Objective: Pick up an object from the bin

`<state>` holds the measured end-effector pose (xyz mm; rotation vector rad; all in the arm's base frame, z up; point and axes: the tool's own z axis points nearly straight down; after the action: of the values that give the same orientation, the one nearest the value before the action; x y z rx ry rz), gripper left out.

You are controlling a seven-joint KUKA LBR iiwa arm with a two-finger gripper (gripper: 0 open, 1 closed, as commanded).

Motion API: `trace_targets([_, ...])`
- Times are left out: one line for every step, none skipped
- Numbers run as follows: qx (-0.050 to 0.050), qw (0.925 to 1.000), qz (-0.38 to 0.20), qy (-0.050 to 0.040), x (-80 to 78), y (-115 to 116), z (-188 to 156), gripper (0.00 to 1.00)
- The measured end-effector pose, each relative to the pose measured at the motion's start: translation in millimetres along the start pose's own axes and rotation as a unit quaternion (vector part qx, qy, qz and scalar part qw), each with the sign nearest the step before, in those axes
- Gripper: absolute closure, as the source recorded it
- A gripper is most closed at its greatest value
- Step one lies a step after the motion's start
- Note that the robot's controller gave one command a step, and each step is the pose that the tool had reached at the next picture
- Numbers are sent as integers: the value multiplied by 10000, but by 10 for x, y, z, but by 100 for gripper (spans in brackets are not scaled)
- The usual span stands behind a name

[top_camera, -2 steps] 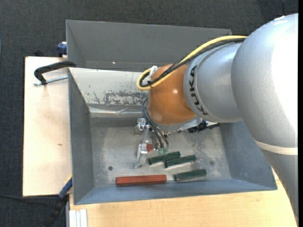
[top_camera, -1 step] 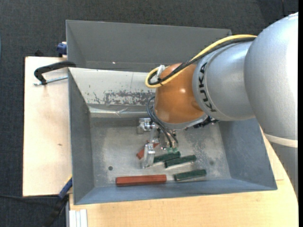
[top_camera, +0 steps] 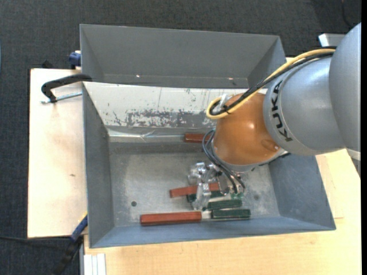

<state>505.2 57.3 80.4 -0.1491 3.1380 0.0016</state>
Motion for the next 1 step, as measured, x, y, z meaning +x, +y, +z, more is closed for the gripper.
trace_targets([0,10000,-2,0,0,0,0,100])
